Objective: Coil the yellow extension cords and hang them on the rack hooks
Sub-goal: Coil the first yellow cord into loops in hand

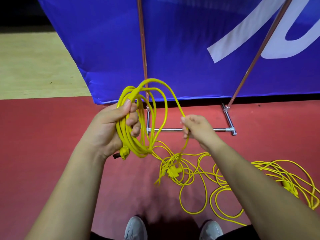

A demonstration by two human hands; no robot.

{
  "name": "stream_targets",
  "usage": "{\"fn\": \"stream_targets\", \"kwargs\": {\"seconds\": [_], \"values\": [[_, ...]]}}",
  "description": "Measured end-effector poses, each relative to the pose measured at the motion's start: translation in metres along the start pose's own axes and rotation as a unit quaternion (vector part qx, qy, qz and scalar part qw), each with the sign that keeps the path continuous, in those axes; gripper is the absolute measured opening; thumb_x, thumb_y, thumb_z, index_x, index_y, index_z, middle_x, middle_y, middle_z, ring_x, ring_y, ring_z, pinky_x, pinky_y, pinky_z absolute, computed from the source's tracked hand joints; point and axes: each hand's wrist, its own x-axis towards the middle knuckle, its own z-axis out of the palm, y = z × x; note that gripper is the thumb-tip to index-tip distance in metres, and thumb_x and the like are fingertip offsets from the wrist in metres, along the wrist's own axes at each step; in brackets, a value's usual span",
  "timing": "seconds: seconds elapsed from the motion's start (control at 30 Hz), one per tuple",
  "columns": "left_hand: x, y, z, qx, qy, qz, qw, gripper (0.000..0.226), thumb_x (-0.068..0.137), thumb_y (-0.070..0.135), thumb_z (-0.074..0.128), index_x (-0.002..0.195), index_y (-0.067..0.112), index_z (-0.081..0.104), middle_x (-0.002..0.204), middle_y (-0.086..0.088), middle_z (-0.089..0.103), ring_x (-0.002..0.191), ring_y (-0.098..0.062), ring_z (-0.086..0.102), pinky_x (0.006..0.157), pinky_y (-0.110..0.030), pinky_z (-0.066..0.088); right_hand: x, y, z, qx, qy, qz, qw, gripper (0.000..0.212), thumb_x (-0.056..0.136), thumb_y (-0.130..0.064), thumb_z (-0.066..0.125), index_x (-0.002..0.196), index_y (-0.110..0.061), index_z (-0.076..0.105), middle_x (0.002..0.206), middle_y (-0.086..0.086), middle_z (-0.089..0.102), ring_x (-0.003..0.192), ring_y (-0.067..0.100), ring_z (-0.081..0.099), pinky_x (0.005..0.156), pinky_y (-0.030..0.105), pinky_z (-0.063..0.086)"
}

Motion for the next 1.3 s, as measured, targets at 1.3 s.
{"fn": "stream_targets", "kwargs": {"seconds": [1.3], "values": [[0.005, -0.014, 0.008, 0.062, 0.05, -0.084, 0.993, 0.015, 0.086, 0.013, 0.051, 0.078, 0.004, 0.061, 0.061, -0.011, 0.06, 0.039, -0.015, 0.053, 0.039, -0.02, 0.045, -0.013, -0.015, -0.043, -0.066, -0.205, 0.007, 0.977, 0.006, 0.091, -0.005, 0.062, 0.086, -0.008, 0.061, 0.071, 0.008, 0.065, 0.073, 0.026, 0.066, 0.08, 0.037, 0.053]]}}
